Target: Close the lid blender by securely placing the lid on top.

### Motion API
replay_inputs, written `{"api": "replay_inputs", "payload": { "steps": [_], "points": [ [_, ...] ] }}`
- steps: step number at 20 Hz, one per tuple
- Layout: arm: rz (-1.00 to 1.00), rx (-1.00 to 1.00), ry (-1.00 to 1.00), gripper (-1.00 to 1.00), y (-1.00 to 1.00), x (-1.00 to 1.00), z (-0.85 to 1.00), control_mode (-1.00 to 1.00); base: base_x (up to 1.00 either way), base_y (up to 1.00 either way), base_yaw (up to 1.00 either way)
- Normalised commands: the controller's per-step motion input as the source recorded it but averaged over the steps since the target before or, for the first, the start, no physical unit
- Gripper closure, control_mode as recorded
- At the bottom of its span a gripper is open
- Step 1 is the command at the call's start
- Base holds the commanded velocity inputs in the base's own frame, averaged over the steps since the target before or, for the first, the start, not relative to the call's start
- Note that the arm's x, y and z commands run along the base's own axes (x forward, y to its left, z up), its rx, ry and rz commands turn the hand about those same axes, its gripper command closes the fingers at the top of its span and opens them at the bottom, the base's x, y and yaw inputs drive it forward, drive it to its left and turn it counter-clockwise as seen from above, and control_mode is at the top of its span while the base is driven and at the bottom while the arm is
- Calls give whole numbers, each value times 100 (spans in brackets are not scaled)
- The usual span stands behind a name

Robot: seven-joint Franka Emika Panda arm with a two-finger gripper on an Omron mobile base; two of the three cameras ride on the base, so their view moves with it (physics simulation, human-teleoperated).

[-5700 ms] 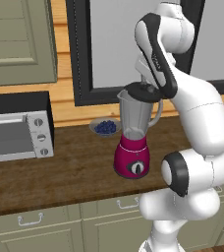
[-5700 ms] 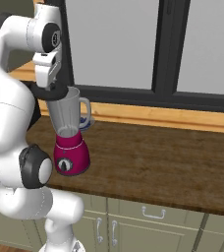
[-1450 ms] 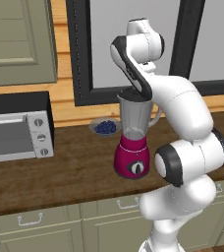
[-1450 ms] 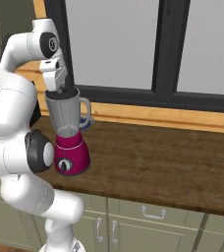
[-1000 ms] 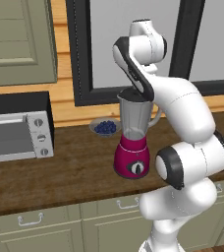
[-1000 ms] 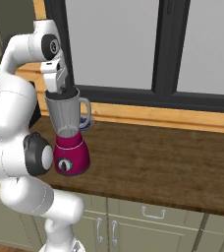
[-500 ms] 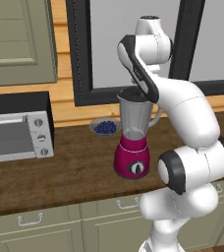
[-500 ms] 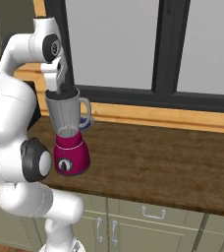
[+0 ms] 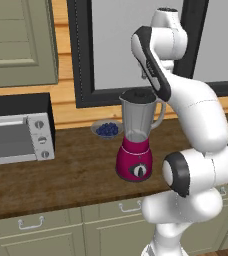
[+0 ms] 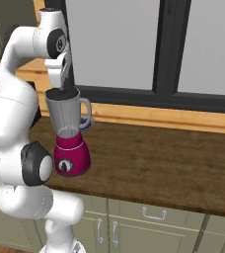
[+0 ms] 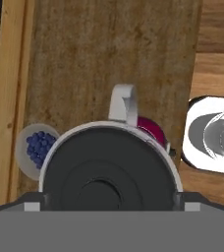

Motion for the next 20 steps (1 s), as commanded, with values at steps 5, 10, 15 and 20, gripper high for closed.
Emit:
{"api": "replay_inputs", "payload": {
  "steps": [5,10,15,20],
  "points": [
    [-1,12,-7,-100,-79,-37,-3,-100,0,0,0],
    [-10,12,-1,-100,-100,-50,-40,-100,0,0,0],
    [-8,0,0,-100,-61,-12,-39,-100,0,0,0],
    [0,-9,2,-100,-18,0,-24,-100,0,0,0]
  ]
}}
